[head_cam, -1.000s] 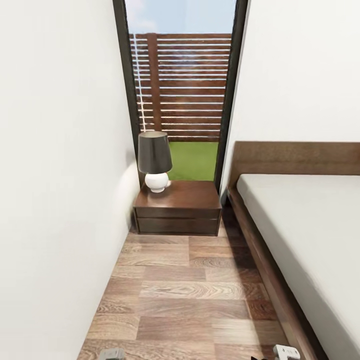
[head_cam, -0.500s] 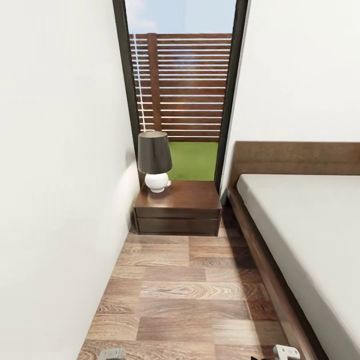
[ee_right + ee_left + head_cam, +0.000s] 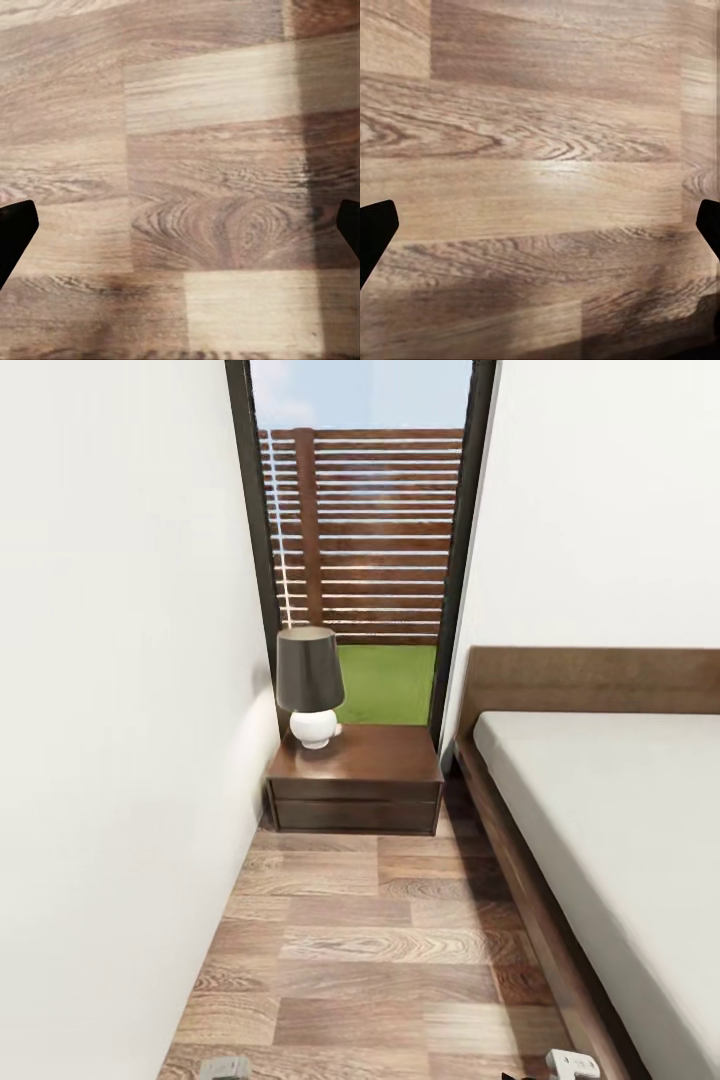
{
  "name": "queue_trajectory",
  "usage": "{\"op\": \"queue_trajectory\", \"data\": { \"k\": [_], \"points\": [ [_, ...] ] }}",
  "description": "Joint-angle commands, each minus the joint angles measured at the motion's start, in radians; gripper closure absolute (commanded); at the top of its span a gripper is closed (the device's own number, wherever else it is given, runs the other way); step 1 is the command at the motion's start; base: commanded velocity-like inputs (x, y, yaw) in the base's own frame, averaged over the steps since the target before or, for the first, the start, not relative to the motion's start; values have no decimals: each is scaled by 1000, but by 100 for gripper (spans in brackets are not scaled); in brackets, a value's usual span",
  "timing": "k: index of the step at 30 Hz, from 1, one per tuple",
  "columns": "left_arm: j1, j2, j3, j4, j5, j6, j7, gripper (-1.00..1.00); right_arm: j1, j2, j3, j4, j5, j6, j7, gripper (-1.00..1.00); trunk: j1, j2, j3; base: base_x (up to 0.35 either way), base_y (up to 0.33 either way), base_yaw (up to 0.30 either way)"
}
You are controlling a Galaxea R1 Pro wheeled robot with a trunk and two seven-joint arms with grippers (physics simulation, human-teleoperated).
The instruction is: In the bedroom, move the book from the bed onto either nightstand, and place the two sandals side by side next to the bed.
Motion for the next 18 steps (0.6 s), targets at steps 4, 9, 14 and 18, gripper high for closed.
{"op": "queue_trajectory", "data": {
  "k": [4, 9, 14, 18],
  "points": [
    [-1, 0, 7, 1, -11, -5, -2, -100, -1, 0, -9, 0, 11, -4, 7, -100, -16, 28, 12, 0, 0, 0],
    [-1, 0, 7, 1, -11, -5, -2, -100, -1, 0, -9, -1, 11, -4, 8, -100, -35, 63, 27, 0, 0, 0],
    [-1, 0, 7, 1, -11, -5, -2, -100, -1, 0, -9, -1, 9, -3, 7, -100, -54, 98, 43, 0, 0, 0],
    [-1, 0, 7, 1, -11, -5, -2, -100, -1, 0, -9, 0, 9, -3, 6, -100, -69, 126, 56, 0, 0, 0]
  ]
}}
